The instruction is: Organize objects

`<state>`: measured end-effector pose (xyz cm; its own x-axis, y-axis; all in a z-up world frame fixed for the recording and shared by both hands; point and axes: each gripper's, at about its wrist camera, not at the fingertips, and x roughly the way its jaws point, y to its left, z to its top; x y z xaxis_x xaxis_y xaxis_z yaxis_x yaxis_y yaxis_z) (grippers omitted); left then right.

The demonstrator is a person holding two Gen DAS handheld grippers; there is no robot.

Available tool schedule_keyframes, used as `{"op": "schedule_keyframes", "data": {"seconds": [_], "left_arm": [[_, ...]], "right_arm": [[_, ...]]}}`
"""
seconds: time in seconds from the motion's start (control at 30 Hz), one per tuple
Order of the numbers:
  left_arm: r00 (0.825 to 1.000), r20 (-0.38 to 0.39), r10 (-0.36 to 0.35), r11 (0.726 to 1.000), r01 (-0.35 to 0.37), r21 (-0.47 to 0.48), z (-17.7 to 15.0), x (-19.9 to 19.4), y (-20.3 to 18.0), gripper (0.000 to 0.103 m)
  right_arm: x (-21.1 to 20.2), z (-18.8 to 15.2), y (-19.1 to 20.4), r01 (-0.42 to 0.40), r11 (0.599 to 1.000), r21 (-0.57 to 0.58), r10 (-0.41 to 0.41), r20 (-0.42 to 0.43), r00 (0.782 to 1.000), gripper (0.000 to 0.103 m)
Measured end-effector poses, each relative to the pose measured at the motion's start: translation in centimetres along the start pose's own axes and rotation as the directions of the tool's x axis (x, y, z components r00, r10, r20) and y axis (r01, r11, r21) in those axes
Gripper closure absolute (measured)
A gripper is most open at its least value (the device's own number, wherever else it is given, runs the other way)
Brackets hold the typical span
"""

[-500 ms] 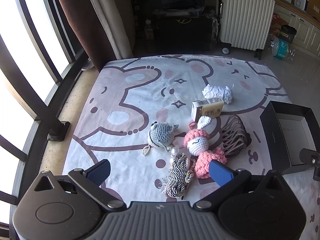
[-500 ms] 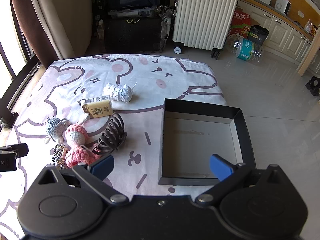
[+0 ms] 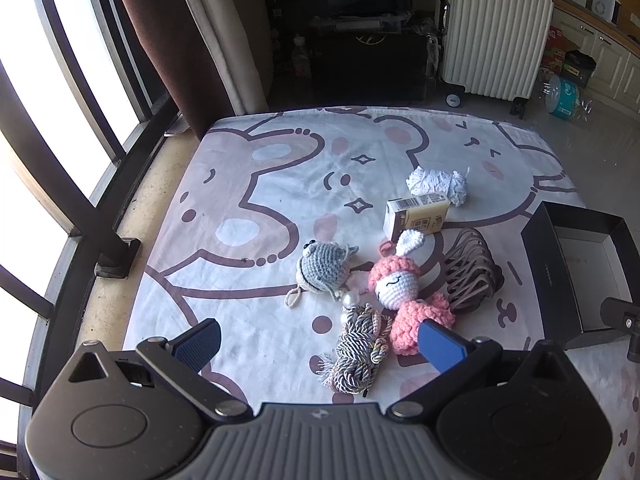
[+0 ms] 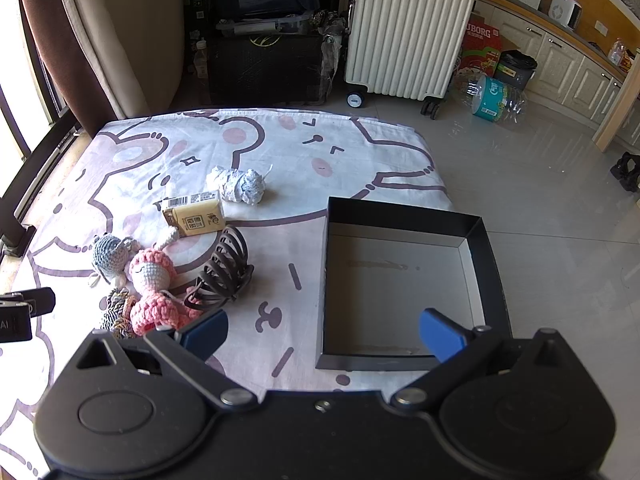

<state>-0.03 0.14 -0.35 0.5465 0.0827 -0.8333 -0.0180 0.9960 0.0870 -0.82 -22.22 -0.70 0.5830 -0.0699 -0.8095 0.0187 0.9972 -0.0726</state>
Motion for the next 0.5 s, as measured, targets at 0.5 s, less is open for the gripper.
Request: {"op": "schedule_keyframes", "data": {"seconds": [0.5], "left_arm": [[1.0,-0.002,-0.009,1.0,0.009,-0.001,-0.12,-0.03,-0.26,0.0]], "right_arm": [[-0.02,-0.14,0.0,0.002,1.0,0.0,-0.002,0.0,1.0,0.0]]}}
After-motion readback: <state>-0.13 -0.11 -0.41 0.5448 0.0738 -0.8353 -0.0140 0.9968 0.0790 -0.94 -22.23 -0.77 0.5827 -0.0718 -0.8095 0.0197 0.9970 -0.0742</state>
